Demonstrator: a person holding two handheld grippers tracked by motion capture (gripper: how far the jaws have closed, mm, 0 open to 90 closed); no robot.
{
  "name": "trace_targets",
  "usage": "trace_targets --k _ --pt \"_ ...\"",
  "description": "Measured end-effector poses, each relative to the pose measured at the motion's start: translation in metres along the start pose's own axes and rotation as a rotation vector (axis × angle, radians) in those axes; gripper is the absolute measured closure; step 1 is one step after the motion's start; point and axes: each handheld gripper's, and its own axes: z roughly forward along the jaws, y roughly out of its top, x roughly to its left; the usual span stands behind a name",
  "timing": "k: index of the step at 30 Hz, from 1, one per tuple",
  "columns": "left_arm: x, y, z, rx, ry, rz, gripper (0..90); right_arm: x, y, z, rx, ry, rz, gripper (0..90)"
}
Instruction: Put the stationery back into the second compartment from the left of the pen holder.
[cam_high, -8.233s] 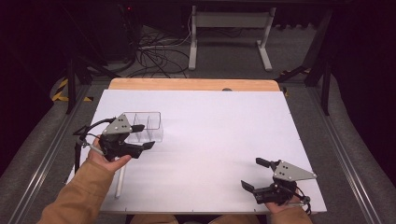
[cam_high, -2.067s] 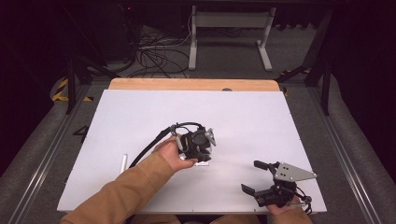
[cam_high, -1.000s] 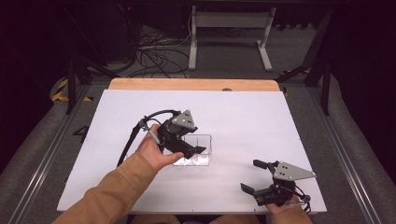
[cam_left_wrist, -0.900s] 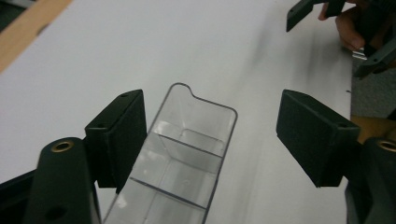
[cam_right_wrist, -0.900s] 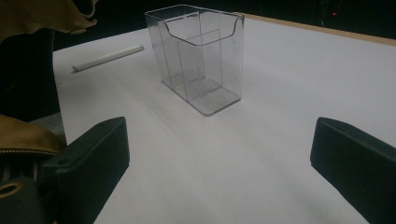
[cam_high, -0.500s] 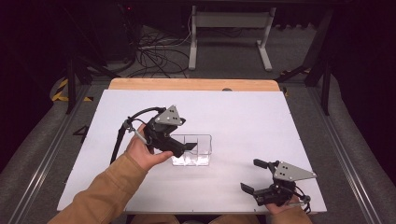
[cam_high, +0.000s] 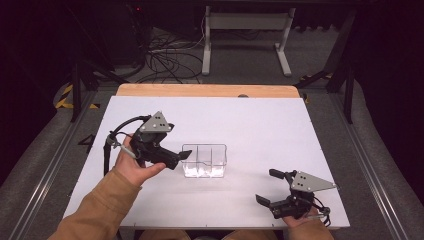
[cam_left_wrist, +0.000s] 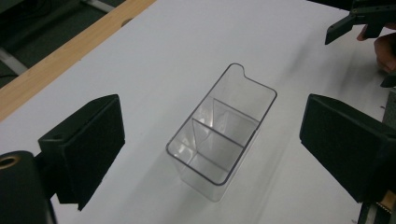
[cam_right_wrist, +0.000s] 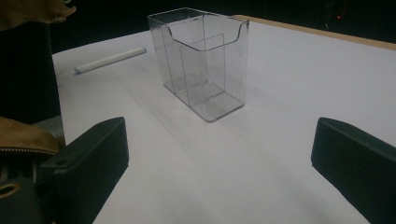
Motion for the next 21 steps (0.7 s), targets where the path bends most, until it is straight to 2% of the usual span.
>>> trace_targets --k 2,5,9,13,16,21 --pt "0.001 -0.004 -0.005 0.005 0.037 0.001 8.6 0.0 0.001 0.001 -0.002 0.003 -0.003 4.4" --pt "0.004 -0.011 -0.012 0.018 0.067 -0.007 9.9 0.0 0.001 0.002 -0.002 0.006 -0.003 4.3" --pt "0.011 -0.024 -0.022 0.025 0.106 -0.042 10.7 0.0 0.002 0.003 -0.001 0.009 -0.006 4.3" --pt "0.021 -0.04 -0.031 0.035 0.142 -0.105 11.0 0.0 0.002 0.003 -0.001 0.008 -0.005 4.3" --pt "0.027 -0.053 -0.034 0.057 0.174 -0.172 11.0 0.0 0.002 0.003 0.001 0.008 -0.006 4.3" --pt "0.037 -0.074 -0.034 0.093 0.222 -0.227 11.1 0.001 0.002 0.003 0.001 0.007 -0.008 4.3"
